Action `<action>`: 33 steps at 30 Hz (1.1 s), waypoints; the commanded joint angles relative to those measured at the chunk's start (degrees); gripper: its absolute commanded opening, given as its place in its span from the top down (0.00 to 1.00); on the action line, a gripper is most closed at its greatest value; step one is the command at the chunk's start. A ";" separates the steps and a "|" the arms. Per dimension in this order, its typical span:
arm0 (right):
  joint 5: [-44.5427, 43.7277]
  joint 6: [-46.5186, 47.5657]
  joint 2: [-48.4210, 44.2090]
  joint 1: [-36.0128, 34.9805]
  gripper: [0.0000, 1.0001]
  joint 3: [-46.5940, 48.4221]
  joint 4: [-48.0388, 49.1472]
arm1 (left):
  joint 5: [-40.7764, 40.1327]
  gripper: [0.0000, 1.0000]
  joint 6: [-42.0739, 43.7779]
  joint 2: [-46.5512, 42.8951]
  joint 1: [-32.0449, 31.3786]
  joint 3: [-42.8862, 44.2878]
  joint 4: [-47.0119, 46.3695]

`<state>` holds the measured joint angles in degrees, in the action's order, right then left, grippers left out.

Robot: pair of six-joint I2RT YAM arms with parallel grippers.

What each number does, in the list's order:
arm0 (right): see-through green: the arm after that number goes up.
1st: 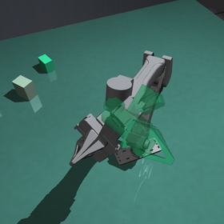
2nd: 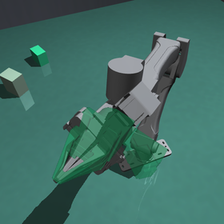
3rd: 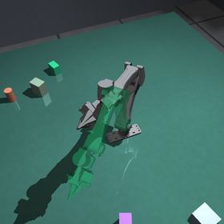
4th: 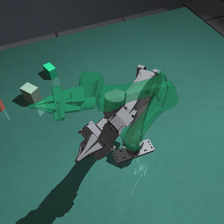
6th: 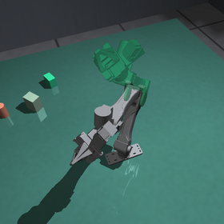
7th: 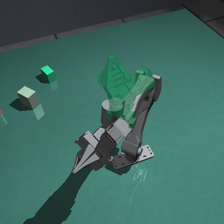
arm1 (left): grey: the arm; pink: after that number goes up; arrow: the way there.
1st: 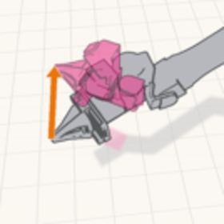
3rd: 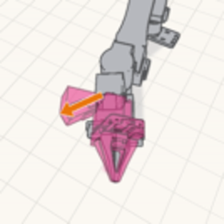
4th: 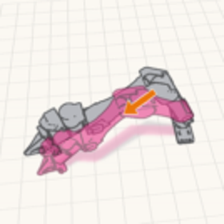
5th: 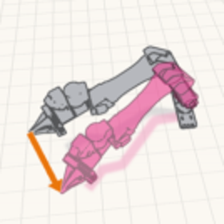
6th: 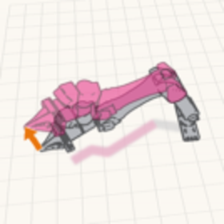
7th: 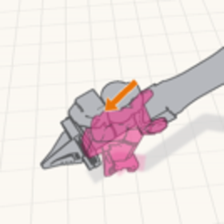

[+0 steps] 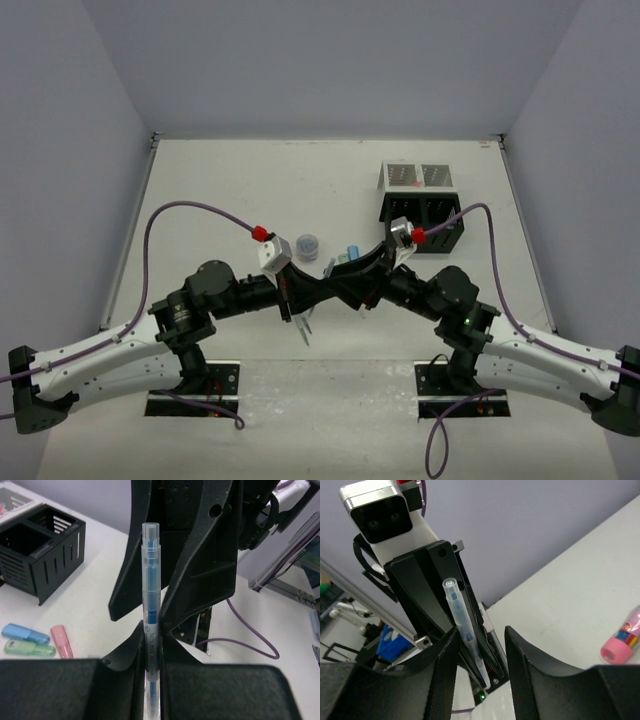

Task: Sort the stationery into containers
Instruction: Close the pen cap on the pen.

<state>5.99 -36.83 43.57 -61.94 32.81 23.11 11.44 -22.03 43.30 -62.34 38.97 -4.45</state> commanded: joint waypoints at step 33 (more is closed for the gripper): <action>-3.95 6.93 -7.62 -0.81 0.40 7.66 -17.74 | 4.84 1.00 -1.72 1.80 0.29 -6.91 -17.12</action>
<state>1.91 -30.95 33.34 -62.59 38.07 4.94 14.66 -23.16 44.34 -61.93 31.99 -16.86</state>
